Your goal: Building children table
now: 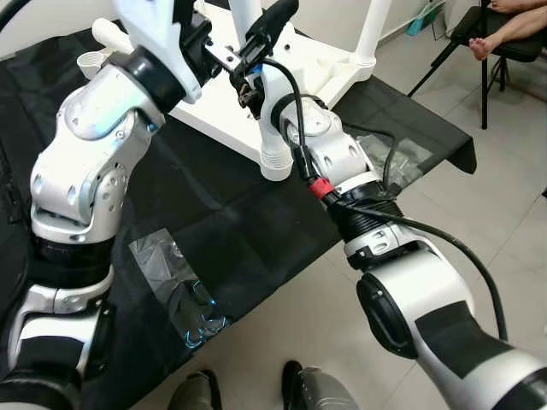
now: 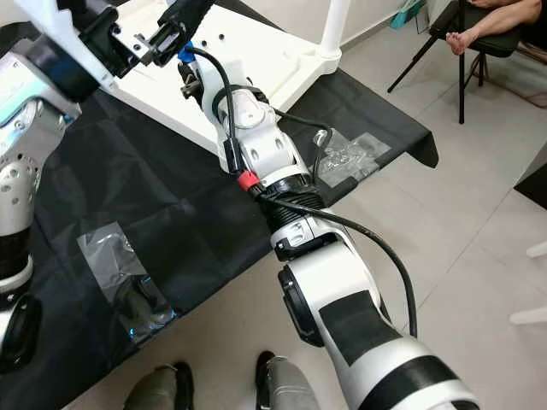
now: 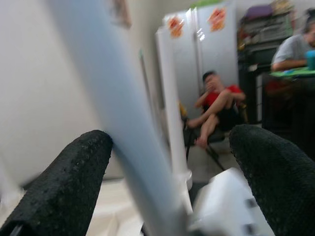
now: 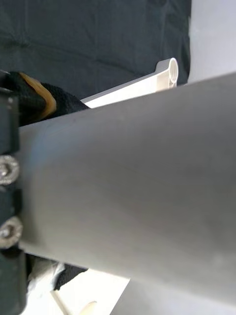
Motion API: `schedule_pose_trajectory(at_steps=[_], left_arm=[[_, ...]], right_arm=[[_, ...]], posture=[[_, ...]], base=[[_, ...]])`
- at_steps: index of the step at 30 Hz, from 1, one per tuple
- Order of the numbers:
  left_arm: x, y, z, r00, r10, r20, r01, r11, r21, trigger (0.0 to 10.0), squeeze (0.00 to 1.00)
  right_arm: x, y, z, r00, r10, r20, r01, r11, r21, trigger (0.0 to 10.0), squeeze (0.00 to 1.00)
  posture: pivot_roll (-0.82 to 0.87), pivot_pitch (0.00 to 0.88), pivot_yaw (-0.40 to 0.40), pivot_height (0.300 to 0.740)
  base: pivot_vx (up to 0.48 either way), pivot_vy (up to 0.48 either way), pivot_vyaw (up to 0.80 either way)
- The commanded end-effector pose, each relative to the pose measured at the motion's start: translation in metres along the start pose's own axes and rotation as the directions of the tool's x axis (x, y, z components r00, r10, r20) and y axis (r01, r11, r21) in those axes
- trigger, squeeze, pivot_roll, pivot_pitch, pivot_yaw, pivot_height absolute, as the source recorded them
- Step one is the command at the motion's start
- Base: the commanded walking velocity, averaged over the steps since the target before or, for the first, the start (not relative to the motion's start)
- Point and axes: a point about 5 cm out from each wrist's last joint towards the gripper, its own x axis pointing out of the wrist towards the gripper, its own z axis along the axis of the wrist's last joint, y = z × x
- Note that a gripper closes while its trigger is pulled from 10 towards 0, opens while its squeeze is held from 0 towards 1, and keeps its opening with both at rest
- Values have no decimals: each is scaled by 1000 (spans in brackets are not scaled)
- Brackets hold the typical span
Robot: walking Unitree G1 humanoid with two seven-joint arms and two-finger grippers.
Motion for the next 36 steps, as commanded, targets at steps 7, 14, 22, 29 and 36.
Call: schedule_pose_trajectory(at_steps=[7, 14, 22, 29, 36], left_arm=[[10, 18, 2, 992, 122, -28, -124, 929, -350, 10000, 0], [16, 11, 8, 996, 84, 8, -70, 875, -478, 10000, 0], [27, -6, 11, 1000, 24, 6, -17, 844, -536, 0, 0], [30, -9, 17, 1000, -17, -9, 11, 905, -425, 0, 0], [31, -11, 24, 998, -56, 14, 58, 960, -275, 0, 0]], right_arm=[[-9, 11, -23, 999, 54, -6, -53, 996, 77, 10000, 0], [-12, 13, -26, 998, 59, 2, -59, 995, 86, 10000, 0], [-15, 15, -26, 999, 36, 26, -38, 993, 108, 10000, 0], [-19, 12, -27, 999, 20, 36, -24, 994, 111, 10000, 0], [-20, 9, -26, 998, 45, 48, -52, 987, 152, 10000, 0]], posture=[[4, 190, -37, 740], [9, 186, -30, 740], [13, 181, -14, 740], [17, 177, -7, 740], [23, 175, -7, 740]], base=[[0, 0, 0], [0, 0, 0], [0, 0, 0], [0, 0, 0], [0, 0, 0]])
